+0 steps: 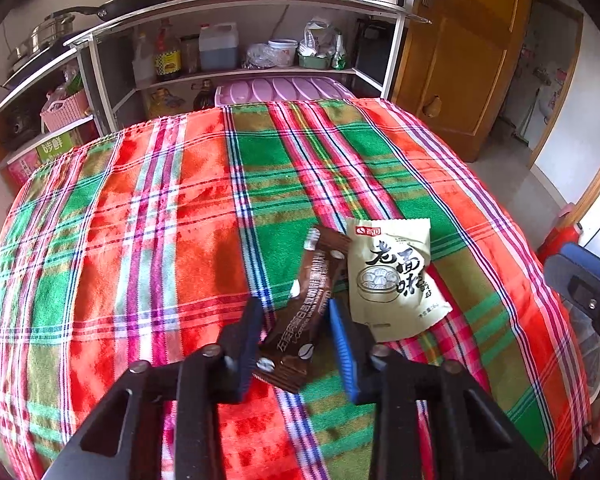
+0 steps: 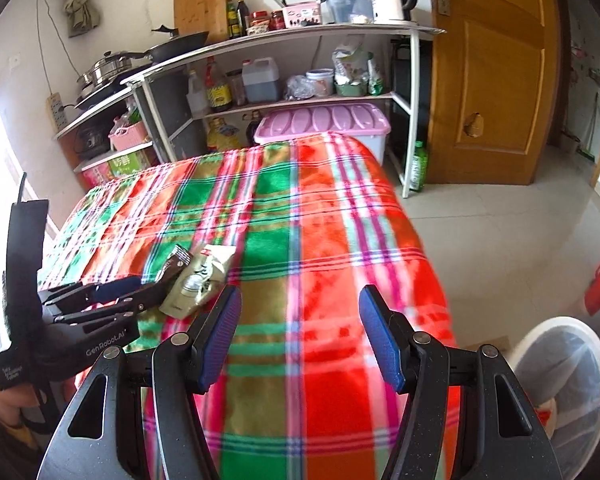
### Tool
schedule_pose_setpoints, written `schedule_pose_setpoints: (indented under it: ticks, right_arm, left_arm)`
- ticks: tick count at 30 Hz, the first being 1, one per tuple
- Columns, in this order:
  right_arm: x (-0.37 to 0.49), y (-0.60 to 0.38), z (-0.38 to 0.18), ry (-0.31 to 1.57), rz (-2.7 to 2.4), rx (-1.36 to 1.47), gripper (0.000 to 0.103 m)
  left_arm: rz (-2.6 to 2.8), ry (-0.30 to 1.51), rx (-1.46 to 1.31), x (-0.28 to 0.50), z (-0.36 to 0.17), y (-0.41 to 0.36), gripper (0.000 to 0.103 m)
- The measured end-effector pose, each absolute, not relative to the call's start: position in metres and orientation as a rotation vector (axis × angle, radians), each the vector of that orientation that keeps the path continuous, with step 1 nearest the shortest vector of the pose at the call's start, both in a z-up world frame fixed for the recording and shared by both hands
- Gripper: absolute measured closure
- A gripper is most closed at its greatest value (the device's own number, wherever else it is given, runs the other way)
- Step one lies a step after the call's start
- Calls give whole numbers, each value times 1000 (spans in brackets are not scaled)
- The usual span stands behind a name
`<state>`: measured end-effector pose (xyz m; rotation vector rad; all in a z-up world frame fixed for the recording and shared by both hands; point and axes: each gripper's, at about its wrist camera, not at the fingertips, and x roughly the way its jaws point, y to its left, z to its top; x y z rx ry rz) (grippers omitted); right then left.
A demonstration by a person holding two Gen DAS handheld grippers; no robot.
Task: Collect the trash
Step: 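Grasp the brown snack bar with the left tool while the right tool grasps the beige packet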
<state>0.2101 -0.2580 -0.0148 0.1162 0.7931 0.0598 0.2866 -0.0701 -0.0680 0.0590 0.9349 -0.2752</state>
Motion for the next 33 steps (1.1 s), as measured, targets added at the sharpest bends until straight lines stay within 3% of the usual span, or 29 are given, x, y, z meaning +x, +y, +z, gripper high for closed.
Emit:
schedule_pose_setpoints:
  ticks: [3, 21, 23, 25, 30, 33]
  right_arm:
    - [219, -247, -19, 811, 78, 108, 41]
    - [268, -196, -51, 922, 173, 122, 41]
    - [271, -193, -54, 931, 178, 121, 45]
    - [274, -190, -58, 944, 157, 102, 63]
    - [272, -188, -59, 939, 148, 77, 75]
    - [271, -188, -59, 933, 143, 72, 77]
  left_arm:
    - [-282, 935, 44, 287, -68, -61, 81]
    - [-305, 928, -29, 282, -68, -38, 82]
    - [-307, 928, -32, 282, -68, -36, 82]
    - [-309, 928, -35, 283, -68, -35, 82]
    - [-311, 929, -45, 283, -69, -33, 82]
    - [-310, 928, -45, 282, -69, -34, 82]
